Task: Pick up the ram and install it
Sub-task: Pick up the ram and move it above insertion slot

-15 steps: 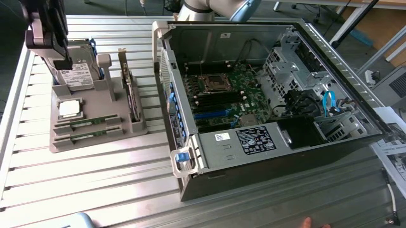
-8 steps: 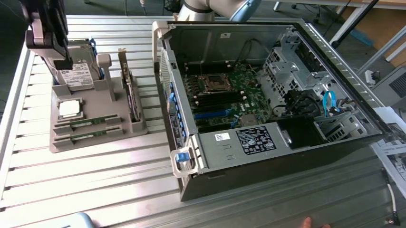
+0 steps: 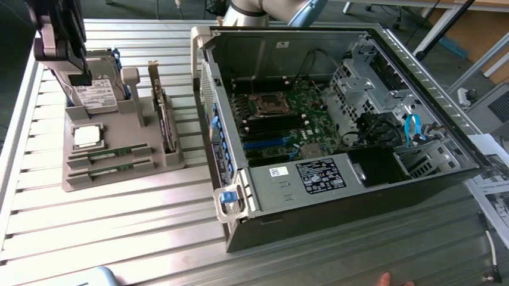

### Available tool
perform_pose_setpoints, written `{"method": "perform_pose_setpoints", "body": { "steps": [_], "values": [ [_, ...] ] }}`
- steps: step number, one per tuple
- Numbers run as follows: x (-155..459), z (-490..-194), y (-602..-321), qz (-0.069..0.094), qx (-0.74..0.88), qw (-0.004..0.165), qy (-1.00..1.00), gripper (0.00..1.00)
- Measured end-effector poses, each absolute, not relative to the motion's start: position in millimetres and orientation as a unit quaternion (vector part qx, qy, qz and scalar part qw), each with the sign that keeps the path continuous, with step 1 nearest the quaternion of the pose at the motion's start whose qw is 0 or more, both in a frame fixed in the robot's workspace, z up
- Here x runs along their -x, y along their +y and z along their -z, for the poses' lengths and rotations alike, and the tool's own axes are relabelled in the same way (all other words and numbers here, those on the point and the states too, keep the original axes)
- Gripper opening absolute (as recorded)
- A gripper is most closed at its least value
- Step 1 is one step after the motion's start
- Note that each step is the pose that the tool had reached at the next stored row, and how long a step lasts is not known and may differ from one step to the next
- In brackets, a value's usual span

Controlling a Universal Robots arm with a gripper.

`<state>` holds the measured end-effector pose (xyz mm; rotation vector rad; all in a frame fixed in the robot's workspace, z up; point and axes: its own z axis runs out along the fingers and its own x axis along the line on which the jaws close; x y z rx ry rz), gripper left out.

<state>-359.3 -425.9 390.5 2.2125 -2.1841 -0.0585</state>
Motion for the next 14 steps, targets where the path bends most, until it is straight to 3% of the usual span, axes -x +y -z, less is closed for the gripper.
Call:
{"method": "perform_pose_setpoints", "body": {
  "steps": [6,14],
  "values": [
    [359.3,-389.8,-425.9,0.03,-0.712,0.005,-0.702,0.11],
    [359.3,-385.9,-426.1,0.03,-0.712,0.005,-0.702,0.11]
  ]
}}
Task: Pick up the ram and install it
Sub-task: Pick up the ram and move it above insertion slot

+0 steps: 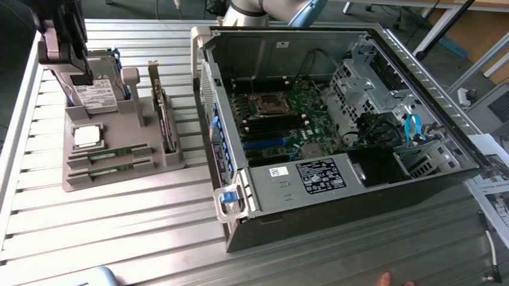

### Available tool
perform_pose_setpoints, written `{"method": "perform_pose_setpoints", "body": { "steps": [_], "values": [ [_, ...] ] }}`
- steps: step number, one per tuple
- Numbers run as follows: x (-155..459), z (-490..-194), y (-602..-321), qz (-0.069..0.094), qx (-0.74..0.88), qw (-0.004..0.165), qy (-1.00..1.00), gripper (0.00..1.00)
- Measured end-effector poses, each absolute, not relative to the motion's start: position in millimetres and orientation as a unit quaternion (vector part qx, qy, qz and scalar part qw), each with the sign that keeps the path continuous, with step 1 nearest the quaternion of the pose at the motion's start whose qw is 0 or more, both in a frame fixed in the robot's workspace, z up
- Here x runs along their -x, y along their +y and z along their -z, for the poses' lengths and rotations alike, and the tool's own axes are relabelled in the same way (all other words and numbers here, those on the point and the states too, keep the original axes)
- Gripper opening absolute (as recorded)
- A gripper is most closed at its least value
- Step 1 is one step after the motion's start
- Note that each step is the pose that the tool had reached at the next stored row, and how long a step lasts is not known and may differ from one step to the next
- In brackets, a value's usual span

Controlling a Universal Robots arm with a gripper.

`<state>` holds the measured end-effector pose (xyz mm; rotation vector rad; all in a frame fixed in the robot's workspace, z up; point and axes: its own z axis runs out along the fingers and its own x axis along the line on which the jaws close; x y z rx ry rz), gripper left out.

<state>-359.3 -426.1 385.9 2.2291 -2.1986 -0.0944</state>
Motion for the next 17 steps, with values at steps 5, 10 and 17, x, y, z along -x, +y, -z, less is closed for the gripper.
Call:
{"method": "perform_pose_setpoints", "body": {
  "steps": [5,10,17],
  "values": [
    [359,-380,-426,0.03,-0.712,0.005,-0.702,0.11],
    [359,-373,-426,0.03,-0.712,0.004,-0.702,0.11],
    [359,-364,-426,0.03,-0.712,0.004,-0.702,0.11]
  ]
}}
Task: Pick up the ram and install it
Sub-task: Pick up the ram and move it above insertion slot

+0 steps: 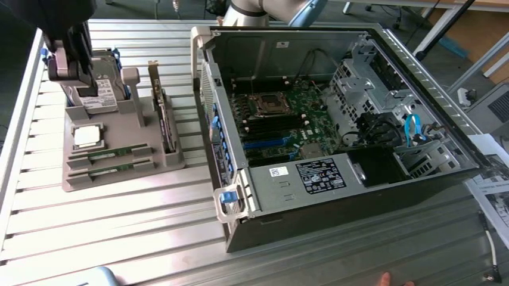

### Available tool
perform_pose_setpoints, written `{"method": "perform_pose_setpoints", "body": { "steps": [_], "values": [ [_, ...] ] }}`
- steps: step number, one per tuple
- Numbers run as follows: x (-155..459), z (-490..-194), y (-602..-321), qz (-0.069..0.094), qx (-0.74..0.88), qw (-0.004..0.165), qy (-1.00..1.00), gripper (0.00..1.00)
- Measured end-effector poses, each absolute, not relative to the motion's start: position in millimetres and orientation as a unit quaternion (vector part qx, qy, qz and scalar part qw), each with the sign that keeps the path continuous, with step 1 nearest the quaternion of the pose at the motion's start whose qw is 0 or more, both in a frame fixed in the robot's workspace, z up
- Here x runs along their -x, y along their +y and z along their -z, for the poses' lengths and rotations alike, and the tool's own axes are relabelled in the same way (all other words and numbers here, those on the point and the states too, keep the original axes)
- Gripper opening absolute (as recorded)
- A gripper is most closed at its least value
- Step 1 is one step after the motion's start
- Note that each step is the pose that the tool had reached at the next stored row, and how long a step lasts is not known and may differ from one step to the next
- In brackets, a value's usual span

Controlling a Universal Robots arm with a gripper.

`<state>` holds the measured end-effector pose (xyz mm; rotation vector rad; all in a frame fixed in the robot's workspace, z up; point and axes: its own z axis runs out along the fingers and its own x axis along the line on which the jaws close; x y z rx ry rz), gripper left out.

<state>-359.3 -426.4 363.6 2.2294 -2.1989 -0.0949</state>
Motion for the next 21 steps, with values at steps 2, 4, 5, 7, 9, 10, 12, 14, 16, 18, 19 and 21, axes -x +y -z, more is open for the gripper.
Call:
{"method": "perform_pose_setpoints", "body": {
  "steps": [2,4,5,7,9,10,12,14,16,18,19,21],
  "values": [
    [359,-361,-426,0.03,-0.712,0.004,-0.702,0.11],
    [359,-358,-426,0.03,-0.712,0.004,-0.702,0.11],
    [359,-356,-426,0.03,-0.712,0.004,-0.702,0.11],
    [359,-353,-426,0.03,-0.712,0.004,-0.702,0.11],
    [359,-351,-426,0.03,-0.712,0.004,-0.702,0.11],
    [359,-349,-426,0.03,-0.712,0.004,-0.702,0.11],
    [359,-347,-426,0.03,-0.712,0.004,-0.702,0.11],
    [359,-345,-426,0.031,-0.712,0.004,-0.702,0.11],
    [359,-343,-426,0.031,-0.712,0.004,-0.702,0.11],
    [359,-341,-426,0.031,-0.712,0.004,-0.702,0.11],
    [359,-340,-426,0.031,-0.712,0.004,-0.702,0.11],
    [359,-337,-426,0.031,-0.712,0.004,-0.702,0.11]
  ]
}}
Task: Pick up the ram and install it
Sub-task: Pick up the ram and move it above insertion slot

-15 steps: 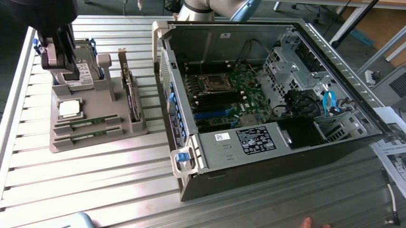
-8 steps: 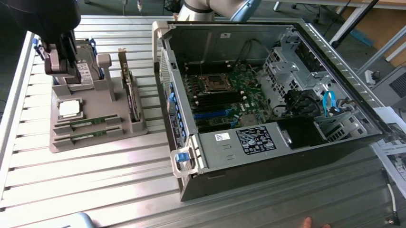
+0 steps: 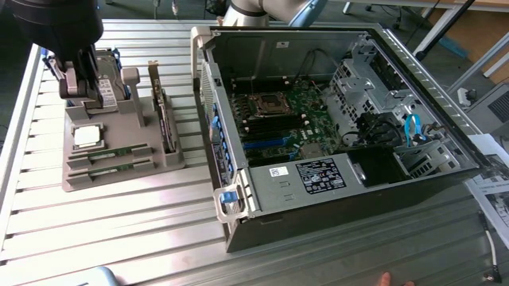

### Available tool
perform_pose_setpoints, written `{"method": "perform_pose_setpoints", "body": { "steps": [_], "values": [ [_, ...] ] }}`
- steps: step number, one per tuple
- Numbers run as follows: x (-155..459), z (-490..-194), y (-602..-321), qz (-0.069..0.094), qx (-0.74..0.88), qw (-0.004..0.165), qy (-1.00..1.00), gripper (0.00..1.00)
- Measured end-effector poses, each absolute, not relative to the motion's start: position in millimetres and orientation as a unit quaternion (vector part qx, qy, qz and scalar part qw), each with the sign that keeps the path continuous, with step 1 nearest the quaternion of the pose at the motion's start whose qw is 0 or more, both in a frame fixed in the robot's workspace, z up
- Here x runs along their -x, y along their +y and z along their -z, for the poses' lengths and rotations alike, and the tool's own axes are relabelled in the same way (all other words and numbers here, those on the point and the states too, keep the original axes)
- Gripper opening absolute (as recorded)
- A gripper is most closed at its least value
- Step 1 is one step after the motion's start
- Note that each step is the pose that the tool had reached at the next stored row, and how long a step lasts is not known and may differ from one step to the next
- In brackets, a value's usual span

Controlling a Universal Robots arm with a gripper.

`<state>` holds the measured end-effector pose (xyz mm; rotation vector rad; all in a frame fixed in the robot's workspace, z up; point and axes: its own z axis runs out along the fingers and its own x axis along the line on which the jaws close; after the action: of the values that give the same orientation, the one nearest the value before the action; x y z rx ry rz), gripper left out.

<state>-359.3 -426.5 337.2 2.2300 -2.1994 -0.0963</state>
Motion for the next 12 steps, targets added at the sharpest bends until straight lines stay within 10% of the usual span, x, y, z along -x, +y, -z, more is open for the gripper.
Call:
{"method": "perform_pose_setpoints", "body": {
  "steps": [12],
  "values": [
    [359.3,-327.6,-426.4,0.031,-0.712,0.004,-0.702,0.11]
  ]
}}
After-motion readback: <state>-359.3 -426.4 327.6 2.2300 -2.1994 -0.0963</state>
